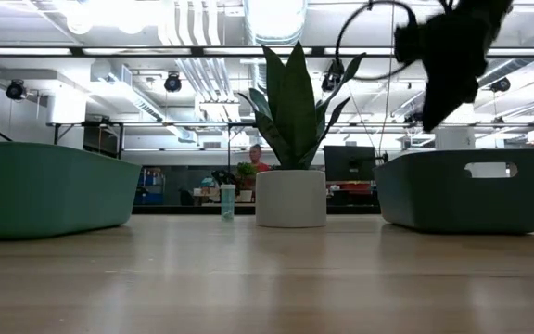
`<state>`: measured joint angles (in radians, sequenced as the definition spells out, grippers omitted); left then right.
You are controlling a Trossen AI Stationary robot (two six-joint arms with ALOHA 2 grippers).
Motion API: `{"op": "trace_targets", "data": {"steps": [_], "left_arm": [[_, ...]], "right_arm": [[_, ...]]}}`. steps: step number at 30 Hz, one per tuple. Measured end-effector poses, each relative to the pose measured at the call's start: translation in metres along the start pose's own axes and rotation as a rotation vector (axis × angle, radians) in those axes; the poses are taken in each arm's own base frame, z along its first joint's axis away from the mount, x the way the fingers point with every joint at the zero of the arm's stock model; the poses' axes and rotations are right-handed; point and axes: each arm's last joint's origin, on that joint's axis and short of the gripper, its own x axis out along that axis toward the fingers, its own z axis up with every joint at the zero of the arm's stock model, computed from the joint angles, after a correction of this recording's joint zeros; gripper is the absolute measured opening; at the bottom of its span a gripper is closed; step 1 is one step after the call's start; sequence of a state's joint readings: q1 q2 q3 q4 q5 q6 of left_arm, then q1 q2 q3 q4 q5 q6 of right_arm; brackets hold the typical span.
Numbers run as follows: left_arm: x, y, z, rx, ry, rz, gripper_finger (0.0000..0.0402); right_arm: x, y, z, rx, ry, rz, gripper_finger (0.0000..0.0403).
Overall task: Pick and place medicine bottles into bin by pill shape (circle, oval)
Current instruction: Put the white capsule bottle into the green bin
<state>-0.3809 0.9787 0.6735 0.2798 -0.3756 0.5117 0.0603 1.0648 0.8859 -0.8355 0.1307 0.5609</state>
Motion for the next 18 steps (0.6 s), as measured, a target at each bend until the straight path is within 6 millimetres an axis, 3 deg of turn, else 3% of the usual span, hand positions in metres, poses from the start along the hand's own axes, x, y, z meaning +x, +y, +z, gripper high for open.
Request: {"op": "trace_targets", "data": {"steps": [10,18], "left_arm": [[0.000,0.000,0.000,-0.001,0.000,0.000,0.0167],[0.000,0.000,0.000,-0.001,0.000,0.000,0.0167]], "right_arm": [[-0.046,0.046,0.020,0.068,-0.095,0.179,0.0180],[-0.062,0.080,0.015,0.105,-0.049,0.246,0.0178]]}}
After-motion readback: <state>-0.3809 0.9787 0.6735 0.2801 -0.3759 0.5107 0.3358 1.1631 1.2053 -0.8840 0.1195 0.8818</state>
